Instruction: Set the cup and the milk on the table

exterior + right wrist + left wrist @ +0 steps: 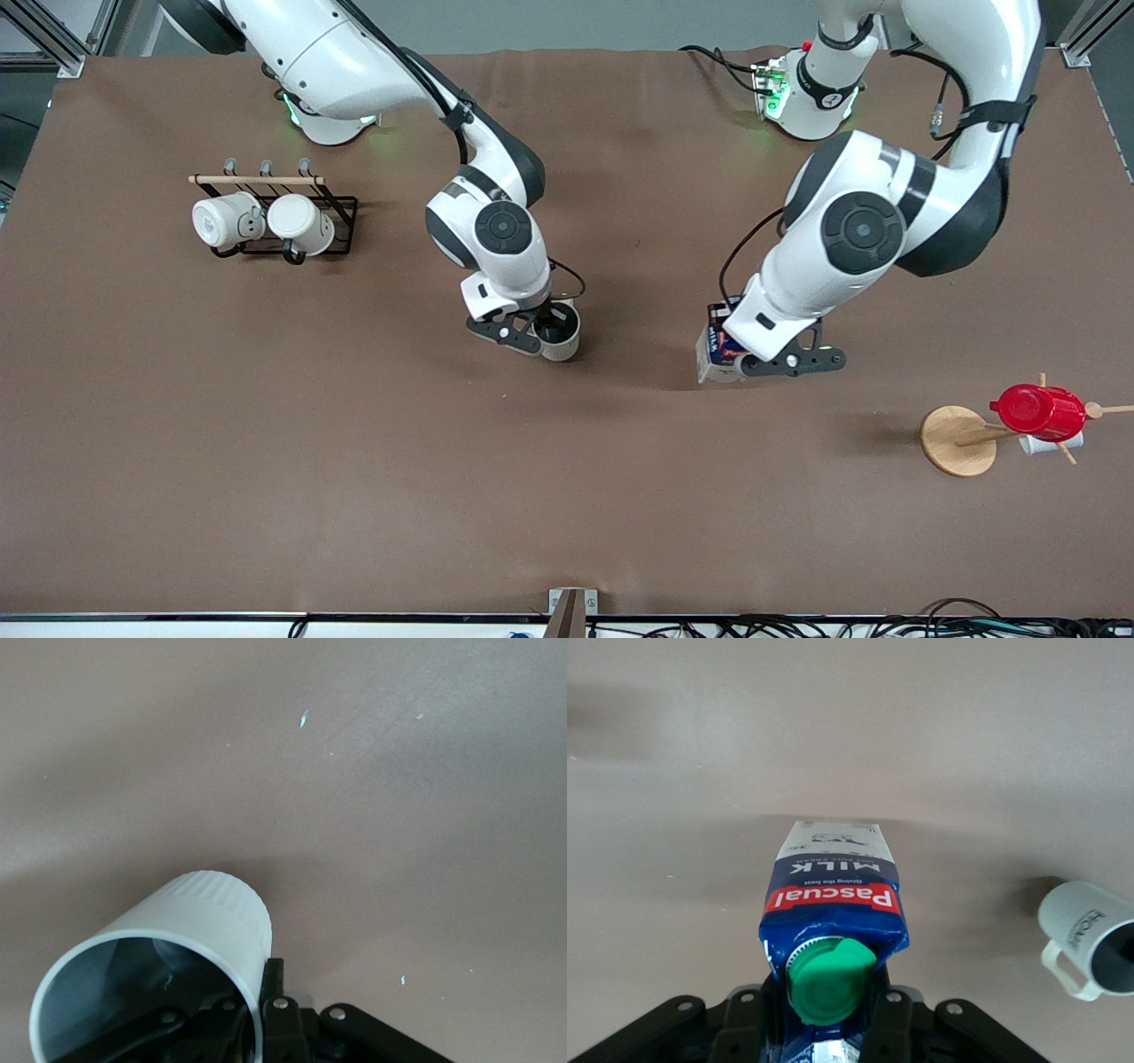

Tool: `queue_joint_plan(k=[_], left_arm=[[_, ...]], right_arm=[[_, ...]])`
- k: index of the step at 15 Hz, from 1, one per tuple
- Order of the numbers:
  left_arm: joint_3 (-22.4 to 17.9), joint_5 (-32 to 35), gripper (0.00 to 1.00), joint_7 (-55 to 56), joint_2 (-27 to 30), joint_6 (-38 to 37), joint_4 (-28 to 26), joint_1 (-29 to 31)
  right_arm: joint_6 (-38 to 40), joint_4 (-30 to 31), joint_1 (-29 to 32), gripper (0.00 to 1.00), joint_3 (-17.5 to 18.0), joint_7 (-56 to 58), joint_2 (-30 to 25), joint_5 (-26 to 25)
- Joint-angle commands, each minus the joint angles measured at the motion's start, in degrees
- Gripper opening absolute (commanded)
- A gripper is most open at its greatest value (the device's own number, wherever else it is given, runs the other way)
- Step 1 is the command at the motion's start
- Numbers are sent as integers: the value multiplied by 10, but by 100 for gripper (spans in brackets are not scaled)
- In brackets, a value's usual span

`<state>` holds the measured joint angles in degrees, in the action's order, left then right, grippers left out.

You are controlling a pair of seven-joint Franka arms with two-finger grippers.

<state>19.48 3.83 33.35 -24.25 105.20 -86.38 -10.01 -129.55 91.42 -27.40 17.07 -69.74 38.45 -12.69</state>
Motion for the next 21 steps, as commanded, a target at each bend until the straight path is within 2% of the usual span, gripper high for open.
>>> queue_joint_plan(k=[1, 3, 4, 5, 6, 7, 10, 12, 15, 17, 19, 21], left_arm=[[0, -10, 31, 64, -32, -3, 41, -34], [0, -10, 31, 100, -43, 0, 43, -54], [0, -12, 31, 104, -48, 1, 43, -61], [0, -21, 32, 104, -52, 4, 43, -64], [0, -38, 32, 104, -55, 11, 43, -64], [1, -52, 32, 105, -58, 17, 42, -65], [0, -58, 32, 108, -69, 24, 43, -84], [0, -58, 32, 123, -76, 39, 43, -89], [-1, -58, 32, 158, -88, 70, 43, -113], [-1, -58, 32, 167, -98, 86, 43, -123], [-1, -58, 32, 168, -105, 91, 43, -127], [-1, -58, 33, 169, -111, 91, 43, -131]], right_arm=[[-7, -11, -3, 5, 0, -16, 12, -38], [-17, -7, -2, 10, 0, -16, 13, -40], [-16, -7, 1, 21, 1, -14, 13, -41], [-16, -7, 2, 44, 1, -11, 13, -41], [-16, -6, 2, 76, 1, -12, 13, -41], [-14, -6, 2, 100, 1, -12, 11, -41], [1, -6, 22, 100, 4, 5, -5, -39], [37, -7, 45, 100, 22, 23, -35, -34], [120, -7, 112, 100, 63, 81, -101, -17], [173, -6, 152, 100, 60, 160, -158, 30], [220, -6, 196, 100, 56, 211, -209, 42], [244, -6, 198, 100, 11, 218, -252, 42]])
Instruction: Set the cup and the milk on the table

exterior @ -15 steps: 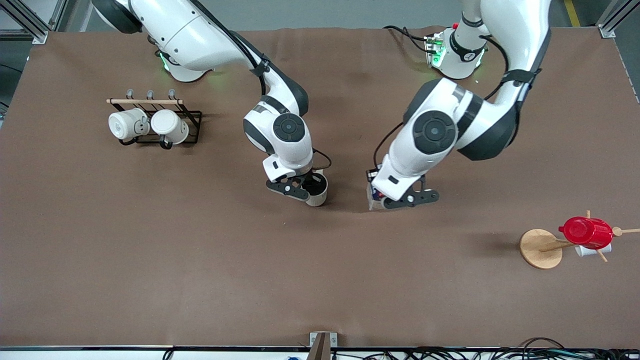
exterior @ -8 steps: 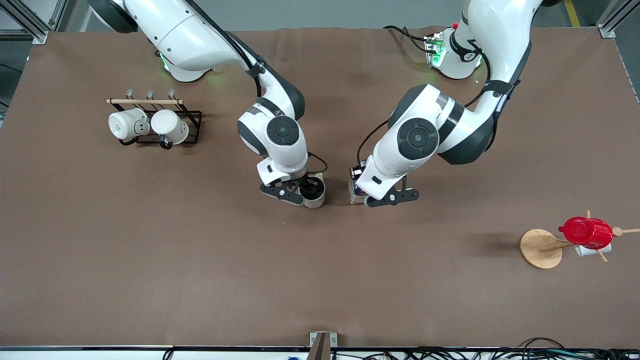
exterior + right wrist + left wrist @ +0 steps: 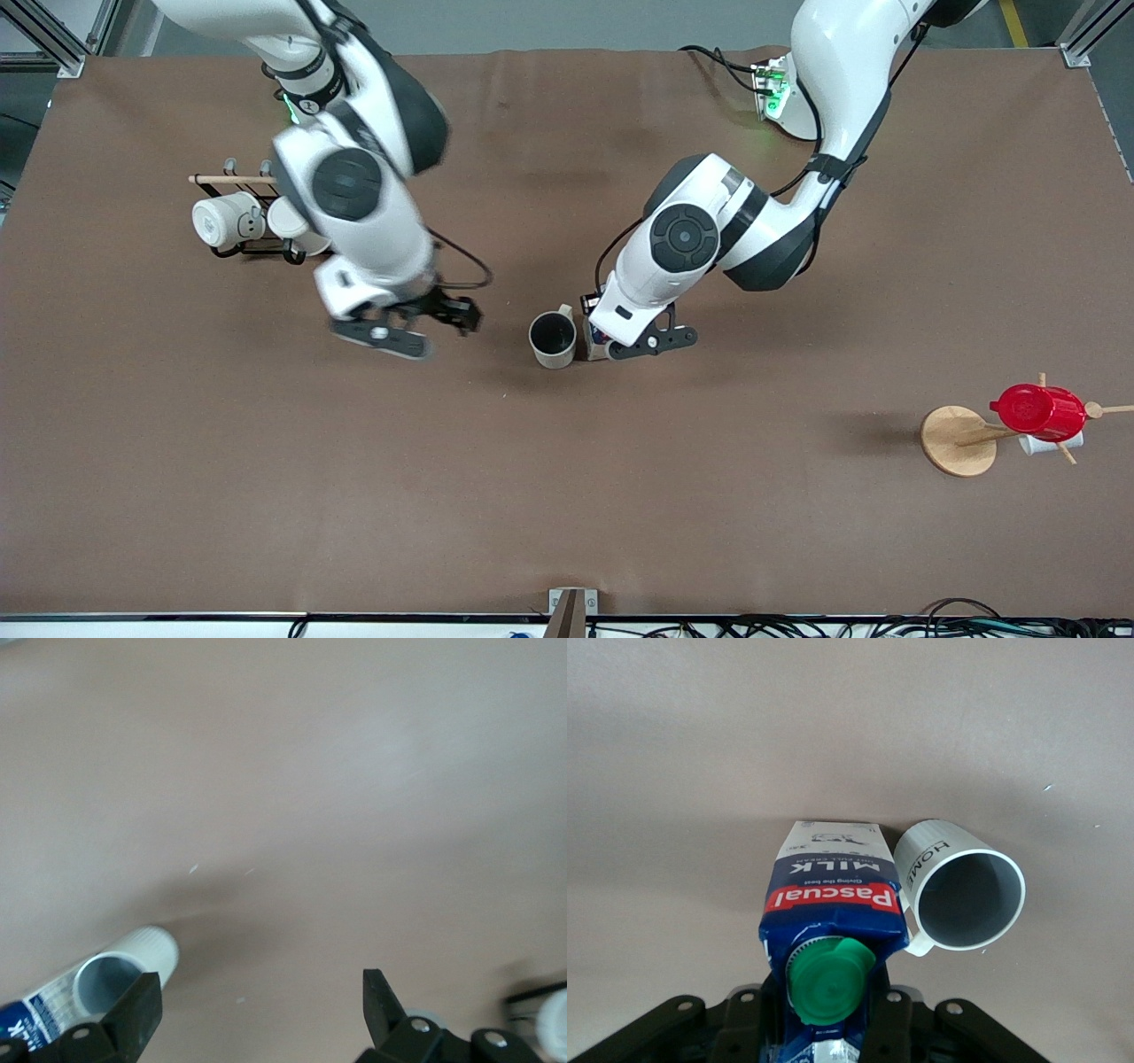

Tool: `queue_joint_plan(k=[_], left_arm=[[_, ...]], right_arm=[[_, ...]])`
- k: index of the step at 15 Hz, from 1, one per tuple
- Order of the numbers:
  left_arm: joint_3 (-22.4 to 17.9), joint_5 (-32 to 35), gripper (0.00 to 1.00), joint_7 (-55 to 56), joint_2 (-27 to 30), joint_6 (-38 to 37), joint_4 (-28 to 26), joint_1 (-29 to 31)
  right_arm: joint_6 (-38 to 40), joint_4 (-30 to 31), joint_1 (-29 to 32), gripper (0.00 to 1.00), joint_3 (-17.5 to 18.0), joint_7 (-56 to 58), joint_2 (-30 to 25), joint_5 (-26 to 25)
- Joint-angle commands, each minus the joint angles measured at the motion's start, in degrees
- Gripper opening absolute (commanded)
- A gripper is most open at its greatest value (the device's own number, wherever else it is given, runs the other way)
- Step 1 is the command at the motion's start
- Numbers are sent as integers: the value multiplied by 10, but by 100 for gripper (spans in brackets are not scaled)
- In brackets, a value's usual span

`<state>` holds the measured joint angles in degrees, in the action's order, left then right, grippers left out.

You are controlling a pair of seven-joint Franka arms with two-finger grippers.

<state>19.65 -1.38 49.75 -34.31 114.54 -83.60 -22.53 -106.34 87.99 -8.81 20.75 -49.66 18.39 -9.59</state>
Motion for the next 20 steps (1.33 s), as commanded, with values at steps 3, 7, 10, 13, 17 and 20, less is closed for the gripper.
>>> queue_joint_plan(k=[3, 7, 10, 13, 17, 20], left_arm=[[-3, -2, 100, 4, -14, 5, 14, -9], [-12, 7, 100, -3, 23, -4, 32, 3], [-18, 59, 100, -11, 90, -40, 39, 55], [-19, 88, 100, -71, 153, -98, 38, 109], [-14, 89, 100, -270, 221, -164, 35, 202], [-12, 70, 100, -389, 258, -220, 34, 250]], right_arm=[[65, 28, 22, 100, -91, 149, -100, 21], [105, 28, 28, 100, -197, 353, -143, 51], [134, 24, 34, 100, -273, 486, -168, 86], [155, 12, 71, 100, -259, 497, -173, 95], [161, 5, 81, 100, -252, 463, -173, 95], [172, 3, 93, 100, -230, 447, -174, 95]])
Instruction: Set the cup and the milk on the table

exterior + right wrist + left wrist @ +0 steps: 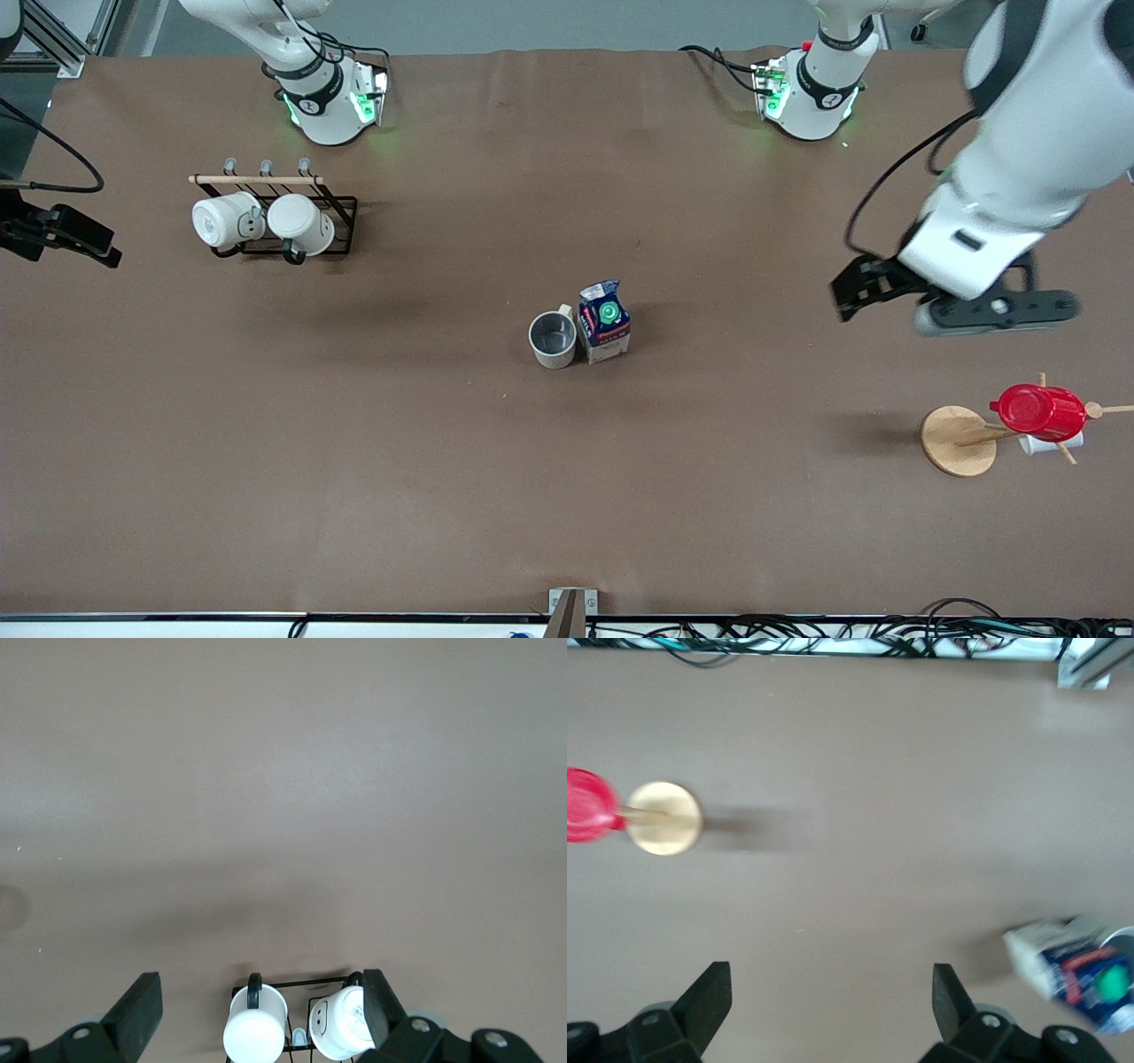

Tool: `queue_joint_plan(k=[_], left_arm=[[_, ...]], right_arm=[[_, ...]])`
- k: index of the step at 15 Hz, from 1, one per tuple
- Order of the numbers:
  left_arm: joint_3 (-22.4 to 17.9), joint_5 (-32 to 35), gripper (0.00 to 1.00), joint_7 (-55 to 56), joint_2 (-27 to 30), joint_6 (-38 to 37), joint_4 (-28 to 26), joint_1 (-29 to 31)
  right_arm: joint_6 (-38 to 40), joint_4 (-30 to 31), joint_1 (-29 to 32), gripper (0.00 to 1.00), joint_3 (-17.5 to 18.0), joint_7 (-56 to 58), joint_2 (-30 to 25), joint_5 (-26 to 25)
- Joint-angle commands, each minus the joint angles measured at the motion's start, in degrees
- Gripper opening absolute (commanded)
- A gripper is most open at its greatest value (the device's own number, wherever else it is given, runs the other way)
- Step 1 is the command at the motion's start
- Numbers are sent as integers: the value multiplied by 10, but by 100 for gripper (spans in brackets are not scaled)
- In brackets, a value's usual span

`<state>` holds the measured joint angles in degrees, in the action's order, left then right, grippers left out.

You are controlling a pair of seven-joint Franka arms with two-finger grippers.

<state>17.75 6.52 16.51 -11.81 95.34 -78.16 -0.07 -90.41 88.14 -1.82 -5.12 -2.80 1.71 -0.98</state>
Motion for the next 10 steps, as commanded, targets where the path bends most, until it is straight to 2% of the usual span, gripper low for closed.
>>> queue_joint_plan(k=[1, 3, 6, 10], left_arm=[[7, -16, 100, -71, 47, -42, -21, 37], [8, -38, 100, -97, 73, -70, -31, 67], [-2, -50, 100, -134, 131, -73, -86, 74], [-53, -77, 100, -150, 194, -73, -160, 53]], right_arm=[[18, 2, 33, 100, 42, -26, -8, 9], [18, 2, 22, 100, 36, -26, -8, 9], [18, 2, 15, 100, 28, -22, -8, 9], [19, 2, 14, 100, 27, -18, -8, 9]])
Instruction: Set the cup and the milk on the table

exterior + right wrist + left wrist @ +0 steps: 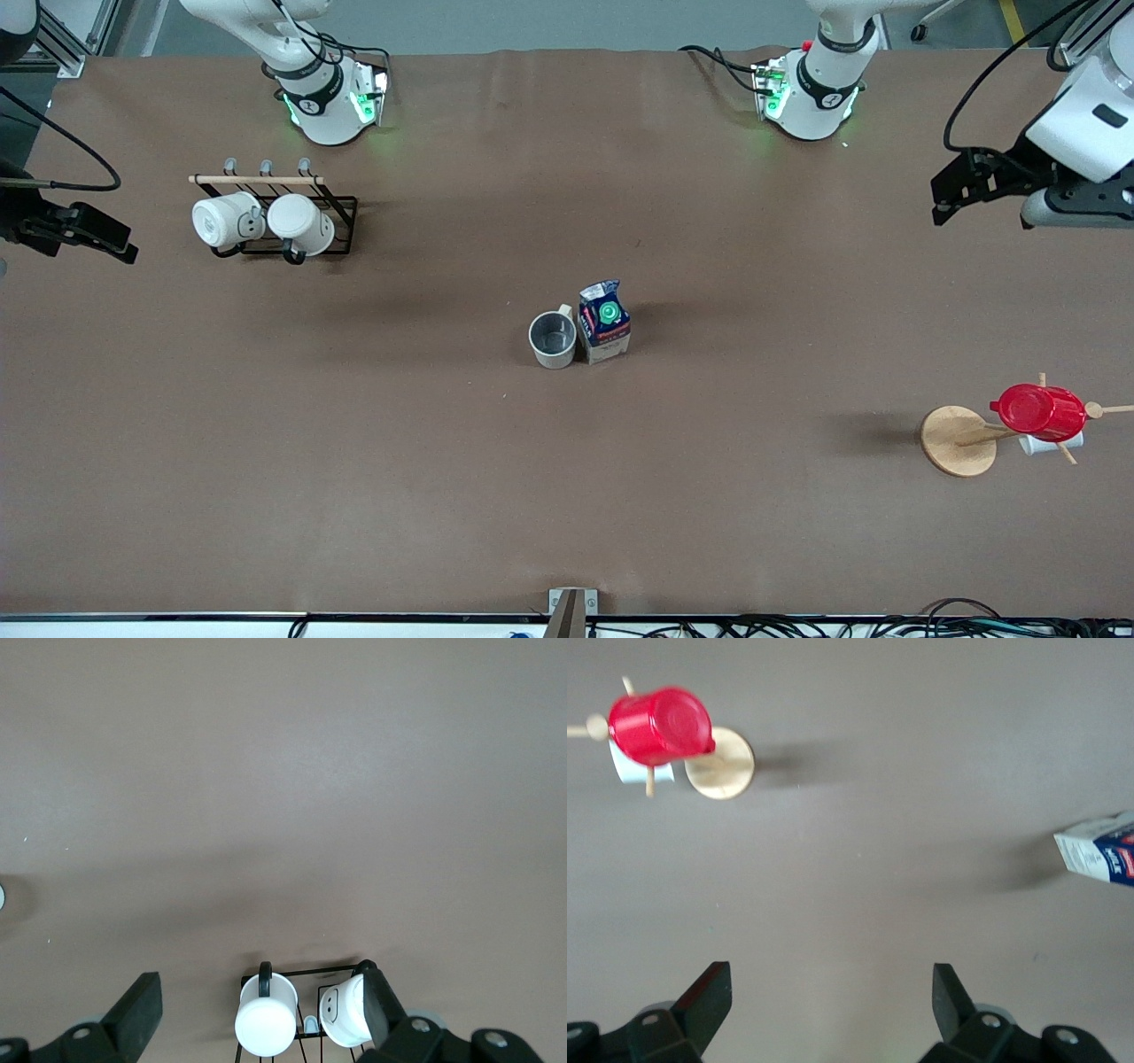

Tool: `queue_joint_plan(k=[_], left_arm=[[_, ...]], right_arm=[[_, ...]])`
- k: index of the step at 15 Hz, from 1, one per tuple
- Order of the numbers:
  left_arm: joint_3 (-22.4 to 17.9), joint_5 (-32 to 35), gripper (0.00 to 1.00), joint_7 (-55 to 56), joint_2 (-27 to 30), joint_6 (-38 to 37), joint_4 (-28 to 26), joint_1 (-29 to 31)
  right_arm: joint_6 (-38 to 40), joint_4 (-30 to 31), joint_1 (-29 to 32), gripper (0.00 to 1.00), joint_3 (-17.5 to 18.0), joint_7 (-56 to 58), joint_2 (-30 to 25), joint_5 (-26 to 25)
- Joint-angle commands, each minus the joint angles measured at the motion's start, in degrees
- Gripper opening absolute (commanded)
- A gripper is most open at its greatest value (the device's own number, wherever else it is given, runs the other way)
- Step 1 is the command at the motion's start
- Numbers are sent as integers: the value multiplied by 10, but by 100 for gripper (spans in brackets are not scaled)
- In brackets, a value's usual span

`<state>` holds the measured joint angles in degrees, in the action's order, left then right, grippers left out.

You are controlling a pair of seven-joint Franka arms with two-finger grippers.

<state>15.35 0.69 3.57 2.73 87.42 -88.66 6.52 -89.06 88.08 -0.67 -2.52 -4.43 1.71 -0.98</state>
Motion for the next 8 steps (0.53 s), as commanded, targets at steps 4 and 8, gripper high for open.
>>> queue_joint_plan(k=[4, 8], left_arm=[[-88, -14, 100, -27, 68, -2, -68, -59], [-82, -11, 100, -22, 59, -7, -44, -59]], right_arm=[[6, 2, 1, 100, 1, -1, -8, 9], [6, 2, 1, 100, 1, 0, -8, 9]])
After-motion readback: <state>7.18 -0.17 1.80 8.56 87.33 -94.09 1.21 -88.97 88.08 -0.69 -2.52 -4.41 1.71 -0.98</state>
